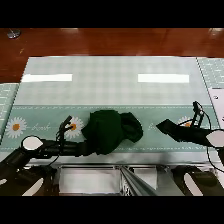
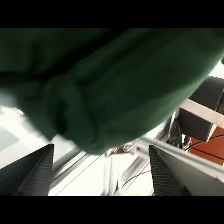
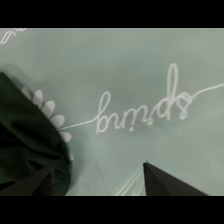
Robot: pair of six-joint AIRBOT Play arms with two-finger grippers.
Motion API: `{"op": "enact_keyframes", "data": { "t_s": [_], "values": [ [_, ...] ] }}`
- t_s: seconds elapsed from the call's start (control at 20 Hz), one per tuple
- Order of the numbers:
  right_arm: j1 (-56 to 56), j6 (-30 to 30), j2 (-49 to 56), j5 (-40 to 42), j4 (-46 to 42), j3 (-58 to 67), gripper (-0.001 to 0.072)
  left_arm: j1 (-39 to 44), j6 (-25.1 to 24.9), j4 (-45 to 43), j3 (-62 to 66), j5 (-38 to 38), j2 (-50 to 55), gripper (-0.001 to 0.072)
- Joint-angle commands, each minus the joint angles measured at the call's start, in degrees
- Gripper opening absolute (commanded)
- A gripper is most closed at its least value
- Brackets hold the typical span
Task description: Fold the shirts.
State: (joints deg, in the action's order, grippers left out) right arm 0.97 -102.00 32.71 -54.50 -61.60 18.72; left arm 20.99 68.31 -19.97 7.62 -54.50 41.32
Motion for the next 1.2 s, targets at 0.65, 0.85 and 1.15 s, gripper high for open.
{"op": "enact_keyframes", "data": {
  "t_s": [0.65,0.85,1.15],
  "values": [
    [-19.19,13.57,26.45,11.74,26.27,1.92,0.0623,-5.62,-6.29,1.36,10.43,2.36,0.46,0.0031],
    [-25.88,14.47,35.28,16.31,30.25,8.63,0.0442,-5.86,-6.34,1.36,10.86,2.56,0.46,0.0031],
    [-17.05,15.13,32.63,2.67,16.48,38.12,0.0027,-20.76,-7.63,1.29,33.22,1.22,0.48,0.0030]
  ]
}}
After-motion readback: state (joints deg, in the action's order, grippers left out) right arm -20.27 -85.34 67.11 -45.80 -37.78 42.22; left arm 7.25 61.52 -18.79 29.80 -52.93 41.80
